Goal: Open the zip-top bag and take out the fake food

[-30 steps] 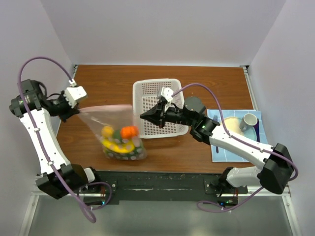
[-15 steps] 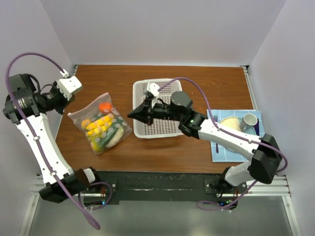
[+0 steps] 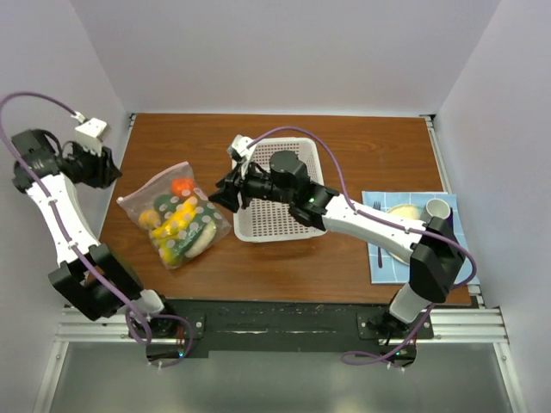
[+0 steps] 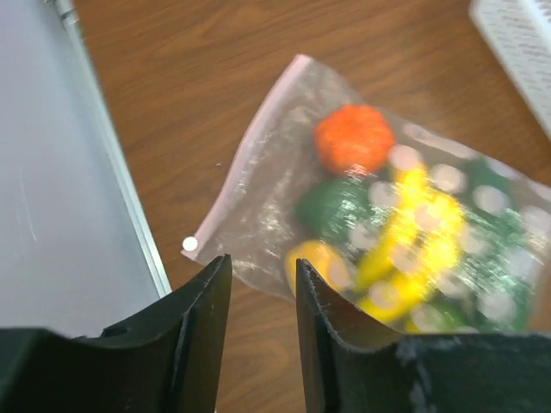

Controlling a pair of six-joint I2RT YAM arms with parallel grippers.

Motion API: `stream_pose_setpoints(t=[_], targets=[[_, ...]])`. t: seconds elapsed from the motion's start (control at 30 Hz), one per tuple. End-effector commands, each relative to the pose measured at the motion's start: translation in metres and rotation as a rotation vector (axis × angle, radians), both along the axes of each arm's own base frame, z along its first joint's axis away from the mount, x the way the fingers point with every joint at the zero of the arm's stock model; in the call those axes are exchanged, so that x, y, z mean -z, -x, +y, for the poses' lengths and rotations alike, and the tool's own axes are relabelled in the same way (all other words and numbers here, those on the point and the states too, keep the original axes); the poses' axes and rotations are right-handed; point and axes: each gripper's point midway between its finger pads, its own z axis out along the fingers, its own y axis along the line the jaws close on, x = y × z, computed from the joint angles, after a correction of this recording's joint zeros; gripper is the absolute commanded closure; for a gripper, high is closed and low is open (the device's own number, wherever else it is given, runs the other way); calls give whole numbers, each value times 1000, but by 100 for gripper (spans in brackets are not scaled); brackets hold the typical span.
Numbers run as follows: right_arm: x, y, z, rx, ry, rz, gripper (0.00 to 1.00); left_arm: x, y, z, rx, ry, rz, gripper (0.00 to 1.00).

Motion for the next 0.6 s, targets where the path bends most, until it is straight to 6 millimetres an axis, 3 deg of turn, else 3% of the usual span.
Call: stream_pose_setpoints(t=[0.0,0.03,0.07,0.17,0.27,0.57], targets=[[-19,3,-9,24,-43,-54,46,18,-1,26,-274,-31,-96,58],[-19,3,-10,26,-42,-57,42,15,-8,33,-320,-30,-155,49],[-17,4,-11,26,-37,-56,40,41,-2,36,-377,-11,-120,45],[-11,4,-13,31,-22,-56,37,67,-6,45,-493,68,-84,37],[-6,3,-14,36,0,-52,36,97,-9,51,-565,130,-34,36],[11,-1,-24,79,53,-41,34,139,-10,68,-754,166,-17,35]])
